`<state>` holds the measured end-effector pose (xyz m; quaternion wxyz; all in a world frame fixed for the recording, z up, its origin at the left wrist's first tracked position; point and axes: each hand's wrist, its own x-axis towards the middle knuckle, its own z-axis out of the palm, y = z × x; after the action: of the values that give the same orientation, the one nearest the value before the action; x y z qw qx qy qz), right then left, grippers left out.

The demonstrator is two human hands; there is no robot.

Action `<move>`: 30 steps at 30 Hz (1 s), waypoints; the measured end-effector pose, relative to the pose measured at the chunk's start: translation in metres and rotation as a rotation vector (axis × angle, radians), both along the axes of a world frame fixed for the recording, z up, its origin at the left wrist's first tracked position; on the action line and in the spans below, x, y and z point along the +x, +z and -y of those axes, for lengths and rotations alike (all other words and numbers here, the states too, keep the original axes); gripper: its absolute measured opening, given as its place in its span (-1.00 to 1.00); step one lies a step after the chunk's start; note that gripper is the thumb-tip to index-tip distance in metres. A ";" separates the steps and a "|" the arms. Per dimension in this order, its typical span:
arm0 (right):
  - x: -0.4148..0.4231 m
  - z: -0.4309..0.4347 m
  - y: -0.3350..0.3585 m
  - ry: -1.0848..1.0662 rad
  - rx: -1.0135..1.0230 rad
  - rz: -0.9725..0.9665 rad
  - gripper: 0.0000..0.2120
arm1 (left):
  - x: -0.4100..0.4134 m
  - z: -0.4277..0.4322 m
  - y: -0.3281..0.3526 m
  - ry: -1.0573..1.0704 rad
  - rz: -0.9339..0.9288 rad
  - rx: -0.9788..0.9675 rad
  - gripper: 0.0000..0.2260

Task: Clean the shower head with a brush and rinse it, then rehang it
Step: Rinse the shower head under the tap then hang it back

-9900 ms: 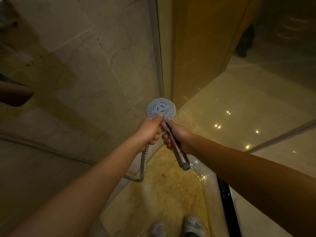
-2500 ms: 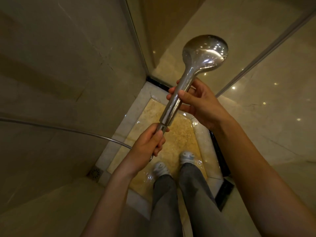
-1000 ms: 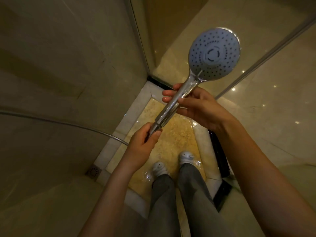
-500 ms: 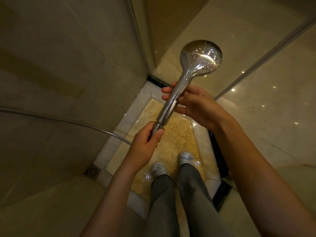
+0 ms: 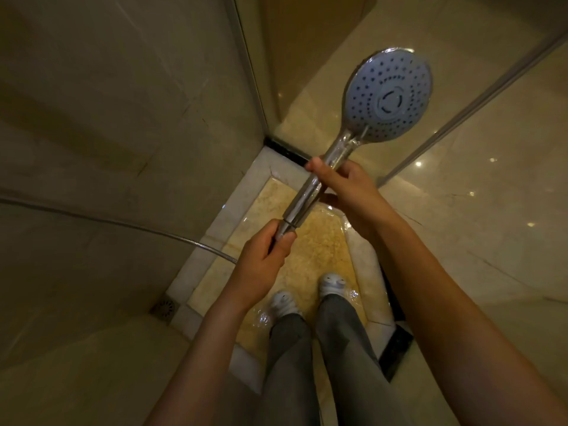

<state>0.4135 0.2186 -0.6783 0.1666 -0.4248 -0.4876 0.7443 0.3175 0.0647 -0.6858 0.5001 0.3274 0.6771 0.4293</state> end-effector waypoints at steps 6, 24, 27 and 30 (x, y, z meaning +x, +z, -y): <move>0.015 -0.008 0.003 0.206 -0.290 -0.356 -0.63 | -0.008 0.003 -0.002 0.017 -0.017 -0.034 -0.77; 0.013 -0.010 0.005 0.166 -0.252 -0.297 -0.66 | -0.008 -0.003 -0.003 0.016 -0.004 0.007 -0.82; 0.011 -0.007 0.001 0.157 -0.202 -0.229 -0.67 | -0.010 0.000 -0.005 0.011 -0.026 0.007 -0.79; 0.007 -0.006 0.002 0.116 -0.106 -0.130 -0.75 | -0.009 -0.001 -0.006 0.020 -0.025 -0.001 -0.74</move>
<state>0.4208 0.2242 -0.6767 0.1320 -0.3547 -0.4595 0.8035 0.3083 0.0655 -0.6916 0.4875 0.3258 0.6866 0.4299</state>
